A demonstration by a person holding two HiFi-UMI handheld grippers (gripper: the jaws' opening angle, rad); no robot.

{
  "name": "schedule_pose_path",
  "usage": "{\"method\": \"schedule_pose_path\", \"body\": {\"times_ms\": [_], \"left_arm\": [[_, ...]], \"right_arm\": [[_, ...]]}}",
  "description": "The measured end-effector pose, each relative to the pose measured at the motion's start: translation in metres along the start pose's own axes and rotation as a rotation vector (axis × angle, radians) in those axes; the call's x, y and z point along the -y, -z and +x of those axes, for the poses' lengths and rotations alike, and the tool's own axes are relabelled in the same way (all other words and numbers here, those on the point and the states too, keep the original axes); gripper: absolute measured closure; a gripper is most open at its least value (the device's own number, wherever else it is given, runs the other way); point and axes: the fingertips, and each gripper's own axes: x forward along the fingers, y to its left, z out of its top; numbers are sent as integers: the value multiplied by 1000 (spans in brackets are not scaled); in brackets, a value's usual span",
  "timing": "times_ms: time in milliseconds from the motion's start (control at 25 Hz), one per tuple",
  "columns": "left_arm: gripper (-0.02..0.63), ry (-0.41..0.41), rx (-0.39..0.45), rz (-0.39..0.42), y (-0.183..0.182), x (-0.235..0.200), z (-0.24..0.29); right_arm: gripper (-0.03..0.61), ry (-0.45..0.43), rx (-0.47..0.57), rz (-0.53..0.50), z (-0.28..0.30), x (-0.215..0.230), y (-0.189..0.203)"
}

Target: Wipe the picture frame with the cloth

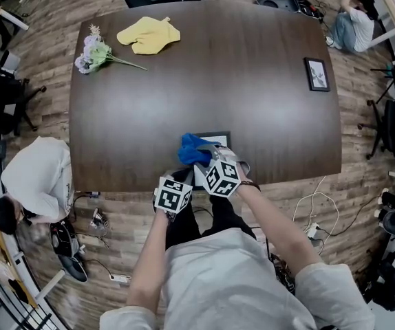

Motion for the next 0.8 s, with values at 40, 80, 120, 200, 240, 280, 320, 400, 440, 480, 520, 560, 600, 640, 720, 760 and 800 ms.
{"method": "schedule_pose_path", "body": {"times_ms": [40,80,120,200,240,280,320,400,440,480,520,560,600,640,720,760,800], "left_arm": [[560,0,1,0,0,0,0],[560,1,1,-2,1,0,0],[560,3,0,-4,2,0,0],[560,7,-3,-2,1,2,1],[560,9,-5,0,1,2,1],[560,11,-6,2,0,2,1],[560,13,-6,3,0,2,0],[558,16,-2,2,0,1,0],[560,16,0,-1,-1,0,0],[558,17,3,-6,-1,0,0],[558,17,6,-10,-1,-1,0],[560,18,8,-13,-1,0,0],[558,18,8,-14,-1,0,0],[558,18,8,-12,-1,0,0],[558,18,5,-7,-1,0,1],[558,17,4,-5,-1,0,0],[558,16,3,-3,-1,0,0]], "right_arm": [[491,-13,-3,-16,-2,-8,1],[491,-26,-7,-26,-4,-16,3],[491,-39,-12,-32,-6,-24,5],[491,-56,-23,-45,-12,-36,11],[491,-59,-30,-54,-15,-41,13],[491,-59,-38,-66,-18,-46,16],[491,-57,-48,-82,-21,-51,18],[492,-52,-69,-114,-25,-61,21],[492,-52,-78,-124,-26,-68,21],[492,-54,-82,-129,-28,-75,21],[492,-56,-81,-128,-29,-82,21],[492,-56,-77,-124,-30,-88,20],[494,-55,-73,-118,-32,-92,19],[495,-56,-71,-113,-33,-95,19],[494,-71,-69,-114,-35,-99,19],[494,-84,-67,-118,-36,-101,18],[494,-99,-65,-117,-37,-103,19]]}}
